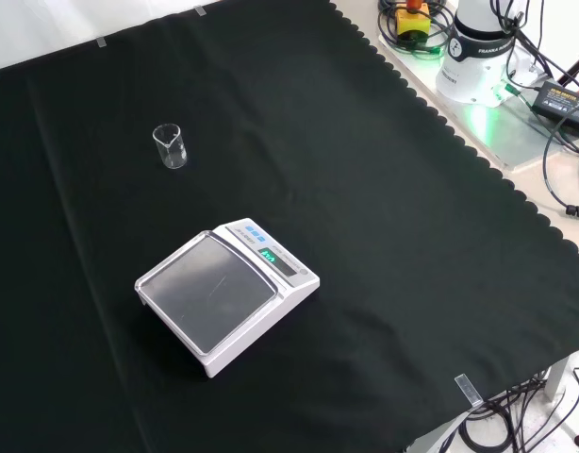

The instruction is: Pick up the beaker.

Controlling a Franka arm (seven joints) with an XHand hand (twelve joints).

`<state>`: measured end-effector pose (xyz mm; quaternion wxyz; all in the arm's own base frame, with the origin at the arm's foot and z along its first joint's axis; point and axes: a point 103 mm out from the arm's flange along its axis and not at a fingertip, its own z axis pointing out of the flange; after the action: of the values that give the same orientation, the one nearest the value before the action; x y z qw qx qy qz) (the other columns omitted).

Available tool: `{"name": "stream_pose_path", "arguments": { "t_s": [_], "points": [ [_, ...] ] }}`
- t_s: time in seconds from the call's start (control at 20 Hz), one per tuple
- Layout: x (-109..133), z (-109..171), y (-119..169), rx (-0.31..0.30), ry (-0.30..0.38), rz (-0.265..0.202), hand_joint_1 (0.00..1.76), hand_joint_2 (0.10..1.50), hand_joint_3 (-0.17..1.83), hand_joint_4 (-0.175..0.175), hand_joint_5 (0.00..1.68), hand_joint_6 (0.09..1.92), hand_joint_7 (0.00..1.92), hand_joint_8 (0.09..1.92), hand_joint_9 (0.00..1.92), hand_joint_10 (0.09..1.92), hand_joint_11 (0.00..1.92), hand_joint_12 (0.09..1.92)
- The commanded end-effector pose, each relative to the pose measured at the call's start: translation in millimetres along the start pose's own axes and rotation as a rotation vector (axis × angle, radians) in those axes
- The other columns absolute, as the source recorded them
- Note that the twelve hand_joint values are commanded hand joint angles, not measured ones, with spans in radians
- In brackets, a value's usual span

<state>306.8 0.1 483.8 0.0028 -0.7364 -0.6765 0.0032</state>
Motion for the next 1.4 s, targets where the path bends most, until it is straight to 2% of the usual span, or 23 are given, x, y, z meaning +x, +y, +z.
{"name": "stream_pose_path", "arguments": {
  "t_s": [0.05,0.15,0.35,0.45,0.55,0.7,0.8,0.9,1.2,1.4],
  "points": [
    [0.1,0.4,-0.2,-0.007,-0.015,-0.007,0.21,0.87,0.41,0.002,0.09,0.16,0.10,0.44,0.38,0.09,0.12,1.41],
    [-0.8,0.9,-0.3,-0.011,-0.013,-0.016,0.14,0.91,0.37,0.014,0.04,0.09,0.02,0.38,0.28,0.09,0.03,1.43],
    [-2.0,9.1,2.9,-0.044,0.026,-0.009,0.11,0.93,0.35,0.018,0.03,0.09,0.00,0.36,0.24,0.09,0.00,1.44],
    [0.8,21.7,10.3,-0.100,0.022,0.016,0.12,0.93,0.32,0.016,0.04,0.09,0.00,0.41,0.26,0.09,0.00,1.45],
    [6.2,39.9,24.2,-0.117,0.014,0.049,0.17,0.94,0.26,0.010,0.08,0.09,0.00,0.53,0.26,0.14,0.00,1.47],
    [10.2,73.8,55.2,-0.103,0.018,0.088,0.22,0.94,0.19,0.003,0.12,0.09,0.00,0.63,0.11,0.60,0.00,1.50],
    [9.9,95.8,78.7,-0.104,0.026,0.088,0.23,0.94,0.18,-0.001,0.13,0.09,0.00,0.66,0.06,0.73,0.00,1.51],
    [5.7,114.7,102.9,-0.114,0.022,0.080,0.24,0.94,0.17,-0.005,0.15,0.09,0.00,0.67,0.04,0.78,0.00,1.52],
    [-23.8,155.5,176.7,-0.180,0.067,0.054,0.26,0.93,0.17,-0.018,0.20,0.09,0.01,0.68,0.03,0.80,0.00,1.51],
    [-44.3,180.8,221.9,-0.195,0.084,0.056,0.27,0.93,0.17,-0.028,0.24,0.09,0.01,0.69,0.02,0.80,0.00,1.50]
  ]
}}
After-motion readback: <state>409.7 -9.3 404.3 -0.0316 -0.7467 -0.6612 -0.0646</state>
